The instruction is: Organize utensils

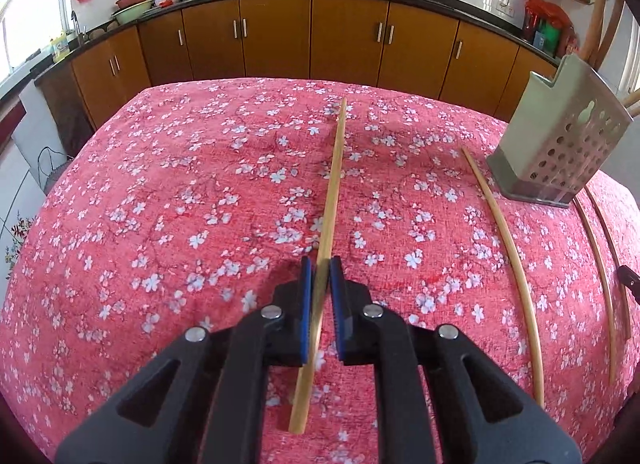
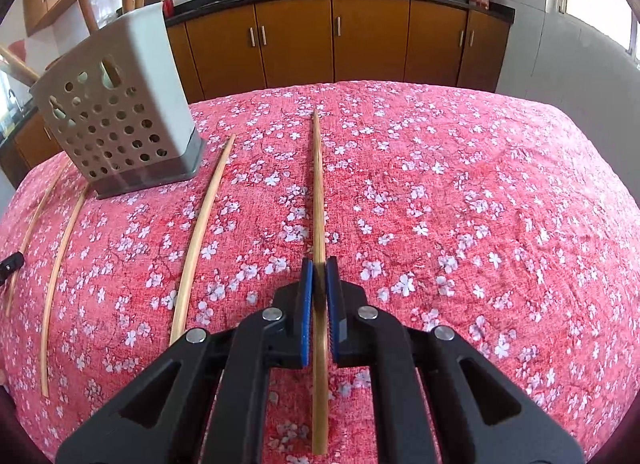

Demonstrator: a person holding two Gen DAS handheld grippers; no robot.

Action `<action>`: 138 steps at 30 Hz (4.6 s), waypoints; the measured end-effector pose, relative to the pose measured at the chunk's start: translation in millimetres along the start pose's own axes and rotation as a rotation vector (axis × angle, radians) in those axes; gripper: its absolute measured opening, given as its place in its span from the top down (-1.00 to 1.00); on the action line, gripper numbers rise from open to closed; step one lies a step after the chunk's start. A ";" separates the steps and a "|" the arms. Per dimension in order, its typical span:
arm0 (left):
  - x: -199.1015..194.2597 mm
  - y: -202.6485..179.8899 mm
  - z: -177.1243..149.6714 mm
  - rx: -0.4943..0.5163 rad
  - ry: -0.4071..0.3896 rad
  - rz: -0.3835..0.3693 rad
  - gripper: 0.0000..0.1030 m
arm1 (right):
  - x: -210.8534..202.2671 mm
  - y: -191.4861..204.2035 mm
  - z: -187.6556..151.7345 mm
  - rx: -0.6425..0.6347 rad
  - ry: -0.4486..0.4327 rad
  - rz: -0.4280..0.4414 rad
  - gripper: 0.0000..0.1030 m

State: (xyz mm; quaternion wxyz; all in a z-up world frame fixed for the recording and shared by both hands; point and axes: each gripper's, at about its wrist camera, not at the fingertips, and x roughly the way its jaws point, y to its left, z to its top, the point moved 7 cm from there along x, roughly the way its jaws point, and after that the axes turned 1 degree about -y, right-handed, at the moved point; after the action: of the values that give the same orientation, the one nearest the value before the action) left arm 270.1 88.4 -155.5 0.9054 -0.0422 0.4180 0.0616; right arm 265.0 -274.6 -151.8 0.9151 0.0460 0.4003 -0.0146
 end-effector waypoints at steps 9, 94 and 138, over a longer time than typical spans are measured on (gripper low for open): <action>-1.2 1.6 -0.5 0.001 0.001 0.002 0.75 | -2.5 0.9 -2.3 0.006 0.000 0.000 0.85; -88.4 -16.9 28.9 0.055 -0.202 -0.067 0.83 | -101.3 -0.2 36.7 0.017 -0.241 0.024 0.85; -232.7 -152.6 222.9 -0.059 -0.767 -0.272 0.84 | -212.2 87.4 184.8 0.000 -0.631 0.301 0.85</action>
State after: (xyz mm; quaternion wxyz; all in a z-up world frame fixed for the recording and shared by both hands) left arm 310.4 -51.7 169.8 0.9939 -0.0970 0.0385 -0.0353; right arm 261.7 -207.5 135.1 0.9857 0.0979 0.0864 0.1068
